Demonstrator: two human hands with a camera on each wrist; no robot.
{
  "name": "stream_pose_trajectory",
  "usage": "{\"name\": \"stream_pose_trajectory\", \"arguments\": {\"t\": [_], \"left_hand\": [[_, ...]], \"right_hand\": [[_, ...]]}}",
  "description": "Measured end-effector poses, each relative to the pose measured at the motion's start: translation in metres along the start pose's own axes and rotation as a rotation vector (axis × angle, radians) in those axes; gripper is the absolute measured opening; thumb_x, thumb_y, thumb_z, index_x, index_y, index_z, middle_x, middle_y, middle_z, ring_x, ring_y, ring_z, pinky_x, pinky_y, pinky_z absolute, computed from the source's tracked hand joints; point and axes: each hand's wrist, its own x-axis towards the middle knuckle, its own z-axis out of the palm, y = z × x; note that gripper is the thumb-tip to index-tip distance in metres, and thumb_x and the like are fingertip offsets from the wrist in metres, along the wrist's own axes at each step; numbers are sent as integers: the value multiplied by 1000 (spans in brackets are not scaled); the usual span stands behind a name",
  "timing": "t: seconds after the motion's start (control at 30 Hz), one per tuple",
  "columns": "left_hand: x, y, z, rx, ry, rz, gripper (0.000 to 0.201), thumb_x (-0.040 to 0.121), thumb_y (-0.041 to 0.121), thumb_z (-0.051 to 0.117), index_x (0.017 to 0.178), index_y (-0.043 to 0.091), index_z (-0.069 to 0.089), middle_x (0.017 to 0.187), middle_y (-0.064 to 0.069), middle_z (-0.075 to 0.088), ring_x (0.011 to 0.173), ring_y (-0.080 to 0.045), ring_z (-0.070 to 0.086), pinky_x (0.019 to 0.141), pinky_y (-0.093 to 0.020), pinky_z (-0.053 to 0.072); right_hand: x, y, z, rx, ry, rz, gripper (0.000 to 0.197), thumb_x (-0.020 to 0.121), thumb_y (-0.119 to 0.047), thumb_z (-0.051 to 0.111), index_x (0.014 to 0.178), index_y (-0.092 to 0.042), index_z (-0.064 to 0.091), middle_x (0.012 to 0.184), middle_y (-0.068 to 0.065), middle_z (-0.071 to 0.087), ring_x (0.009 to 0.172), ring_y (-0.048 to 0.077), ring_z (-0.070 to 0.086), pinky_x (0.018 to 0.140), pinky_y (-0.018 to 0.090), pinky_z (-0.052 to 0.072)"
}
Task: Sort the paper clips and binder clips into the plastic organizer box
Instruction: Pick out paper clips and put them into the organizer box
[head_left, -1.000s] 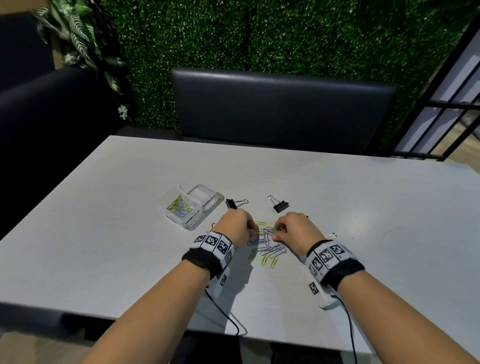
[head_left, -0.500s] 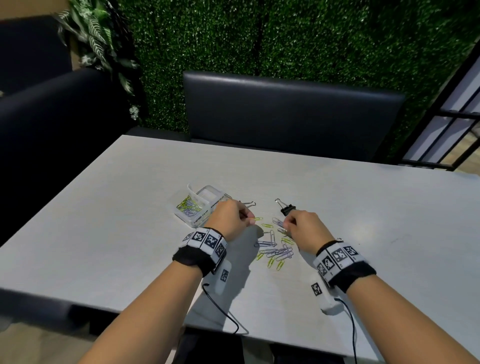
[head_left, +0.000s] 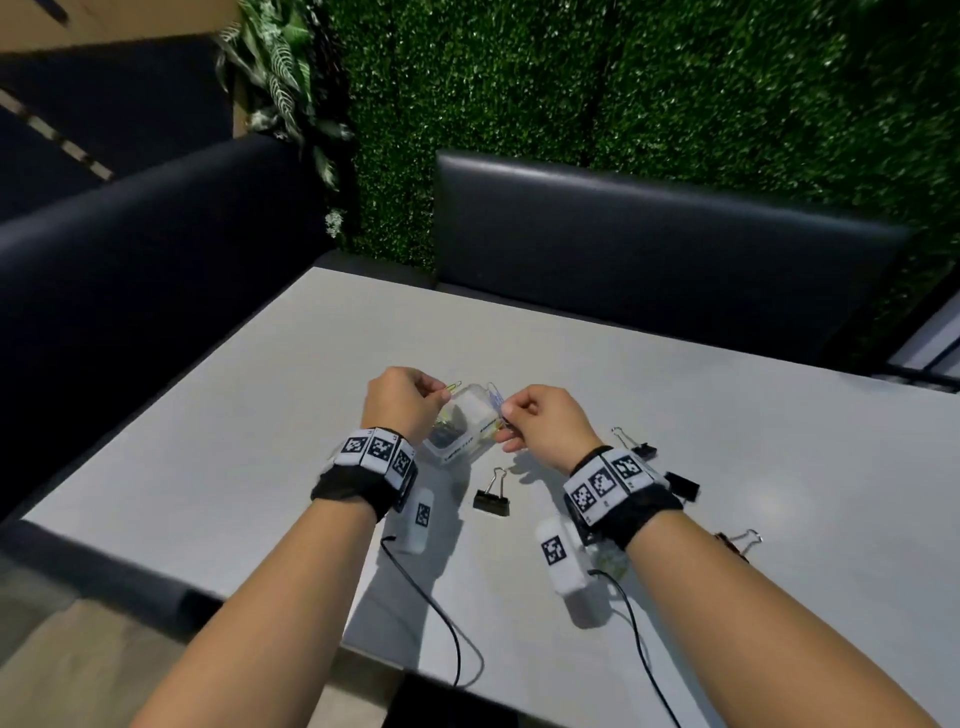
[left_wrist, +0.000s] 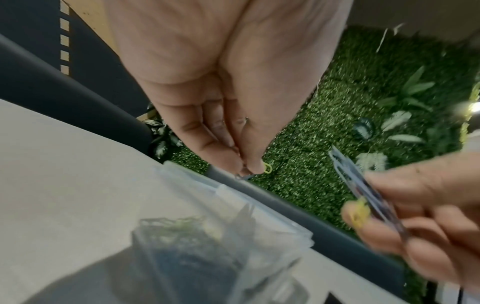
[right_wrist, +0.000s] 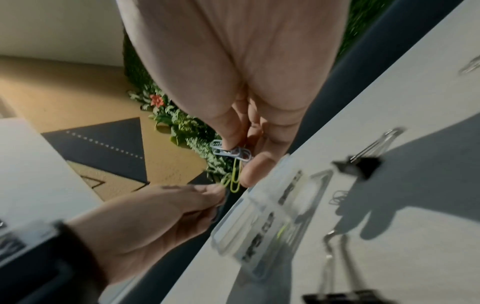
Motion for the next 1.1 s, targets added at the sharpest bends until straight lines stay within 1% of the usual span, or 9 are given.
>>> {"name": "stream_pose_trajectory", "arguments": {"t": [0.17, 0.3, 0.4, 0.5, 0.63, 0.77, 0.87, 1.0, 1.1], "left_hand": [[12, -8, -5, 127, -27, -8, 4, 83, 18, 79, 87, 16, 82, 85, -6, 78, 79, -21, 72, 78, -29, 58], [12, -16, -17, 157, -17, -1, 29, 84, -1, 59, 97, 14, 80, 98, -9, 77, 94, -27, 72, 90, -36, 58], [-4, -5, -16, 130, -22, 123, 26, 89, 9, 60, 104, 17, 79, 102, -5, 78, 98, -22, 71, 93, -30, 54], [-33, 23, 2, 80, -189, 291, 25, 91, 14, 58, 104, 21, 78, 98, 1, 78, 90, -14, 71, 87, -25, 54], [-59, 55, 56, 206, -500, 429, 34, 91, 8, 53, 110, 21, 77, 107, 0, 76, 100, -17, 69, 90, -28, 54], [-80, 69, 109, 548, -705, 461, 34, 92, 11, 52, 122, 9, 67, 126, -15, 58, 116, -35, 60, 96, -42, 51], [-90, 70, 124, 665, -698, 455, 39, 91, 11, 52, 129, 9, 61, 126, -17, 47, 117, -38, 52, 96, -48, 50], [-97, 58, 118, 608, -731, 442, 34, 90, 11, 49, 118, 14, 67, 121, -13, 48, 115, -37, 55, 97, -47, 49], [-93, 47, 103, 608, -692, 487, 47, 93, 24, 53, 140, 16, 55, 135, -14, 47, 124, -34, 53, 102, -46, 47]], "right_hand": [[23, -15, 40, -37, -22, -9, 15, 96, -13, 60, 82, -14, 64, 77, 10, 72, 70, 25, 75, 64, 35, 63], [26, -20, 47, -155, -24, -35, 15, 92, -14, 66, 77, -15, 69, 73, 11, 75, 67, 27, 76, 69, 42, 64], [15, -18, 32, -187, -23, -44, 17, 93, -14, 64, 77, -17, 70, 77, 11, 75, 65, 21, 75, 62, 35, 64], [-2, 1, -12, -335, 46, -37, 17, 91, -17, 63, 77, -17, 72, 71, 3, 75, 60, 17, 70, 52, 28, 57], [-26, 44, -85, -590, 118, 65, 17, 90, -13, 59, 88, -15, 76, 92, 4, 76, 90, 22, 71, 81, 31, 55], [-43, 80, -102, -755, -86, 91, 42, 90, 5, 48, 118, -18, 70, 121, 3, 71, 112, 19, 66, 102, 33, 50], [-56, 103, -94, -718, -79, 26, 61, 82, 16, 41, 118, -27, 66, 122, 2, 70, 112, 16, 66, 100, 38, 52], [-71, 115, -99, -585, -60, -27, 65, 79, 18, 37, 109, -30, 67, 108, -2, 71, 101, 7, 68, 93, 36, 57], [-83, 115, -121, -490, 105, 7, 52, 85, 18, 40, 106, -22, 67, 101, -2, 67, 96, 12, 67, 90, 26, 54]]}}
